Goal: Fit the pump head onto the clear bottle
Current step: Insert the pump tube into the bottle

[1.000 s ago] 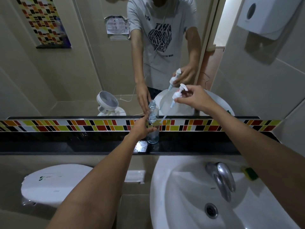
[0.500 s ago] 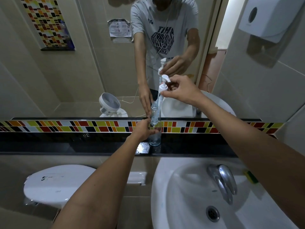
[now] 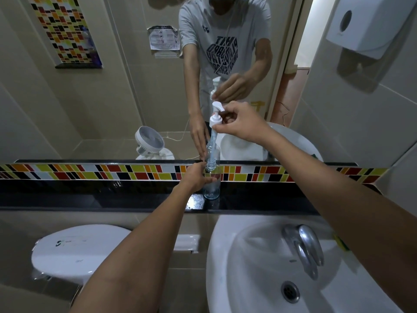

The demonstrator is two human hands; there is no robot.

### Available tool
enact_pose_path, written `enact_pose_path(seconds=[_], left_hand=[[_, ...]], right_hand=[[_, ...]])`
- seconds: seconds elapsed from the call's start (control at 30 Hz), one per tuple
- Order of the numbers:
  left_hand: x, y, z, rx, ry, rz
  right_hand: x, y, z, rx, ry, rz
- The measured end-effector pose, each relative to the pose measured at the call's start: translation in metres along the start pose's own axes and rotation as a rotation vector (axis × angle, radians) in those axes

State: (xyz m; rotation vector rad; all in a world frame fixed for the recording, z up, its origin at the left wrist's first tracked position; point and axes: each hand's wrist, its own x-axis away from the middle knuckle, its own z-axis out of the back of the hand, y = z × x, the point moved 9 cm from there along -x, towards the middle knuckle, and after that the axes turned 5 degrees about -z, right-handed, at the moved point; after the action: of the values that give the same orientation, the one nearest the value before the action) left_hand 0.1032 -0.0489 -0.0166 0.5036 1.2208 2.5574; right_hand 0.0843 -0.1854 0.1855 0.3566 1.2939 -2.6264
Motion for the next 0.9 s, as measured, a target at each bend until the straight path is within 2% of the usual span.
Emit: enact_pose_path(seconds=[0.33,0.67,0.9], left_hand=[[-0.001,-0.006,0.002,0.112,0.014,0.006],[0.001,-0.003,0.006,0.094,0.019,-0.013],[0.003,-0.003,0.006,0.09,0.019,-0.021]], right_hand=[[0.008,0.069,-0.059,0.006,-0.124,-0.181],[0.017,0.106,-0.089,0.022,-0.194,-0.236],[0.018,0.12,-0.098,-0.011,-0.165,-0.3]])
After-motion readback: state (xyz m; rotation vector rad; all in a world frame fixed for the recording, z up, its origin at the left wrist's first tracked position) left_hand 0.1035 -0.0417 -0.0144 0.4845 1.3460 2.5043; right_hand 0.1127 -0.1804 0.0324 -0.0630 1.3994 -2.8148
